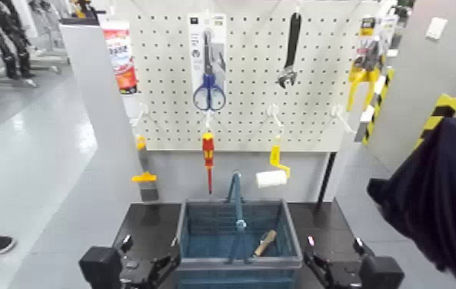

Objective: Put the yellow paint brush into the crate.

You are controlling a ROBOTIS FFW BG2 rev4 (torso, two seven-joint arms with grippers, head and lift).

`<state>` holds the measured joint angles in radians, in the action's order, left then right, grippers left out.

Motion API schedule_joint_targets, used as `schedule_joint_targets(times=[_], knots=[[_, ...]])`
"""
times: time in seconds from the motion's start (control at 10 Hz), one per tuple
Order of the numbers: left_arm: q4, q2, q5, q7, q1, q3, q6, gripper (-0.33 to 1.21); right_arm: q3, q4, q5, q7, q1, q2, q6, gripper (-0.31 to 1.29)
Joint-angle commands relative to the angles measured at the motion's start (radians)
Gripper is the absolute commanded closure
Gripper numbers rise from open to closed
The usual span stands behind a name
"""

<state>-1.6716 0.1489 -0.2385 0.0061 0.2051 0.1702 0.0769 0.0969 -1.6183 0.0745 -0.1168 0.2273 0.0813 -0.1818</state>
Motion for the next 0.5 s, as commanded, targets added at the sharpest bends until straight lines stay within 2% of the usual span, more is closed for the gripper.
schedule_joint_targets(times=[0.1,0.5], knots=[[0.0,-0.003,0.001,0.0,0.002,-0.003,-0.002,0.11,0.0,-0.002,-0.001,0.0,0.001,0.0,0.002,0.16],[-0.003,-0.005,0.002,0.0,0.007,-0.008,-0.005,0.11,0.0,-0.002,-0.001,0.0,0.004,-0.003,0.002,0.15]])
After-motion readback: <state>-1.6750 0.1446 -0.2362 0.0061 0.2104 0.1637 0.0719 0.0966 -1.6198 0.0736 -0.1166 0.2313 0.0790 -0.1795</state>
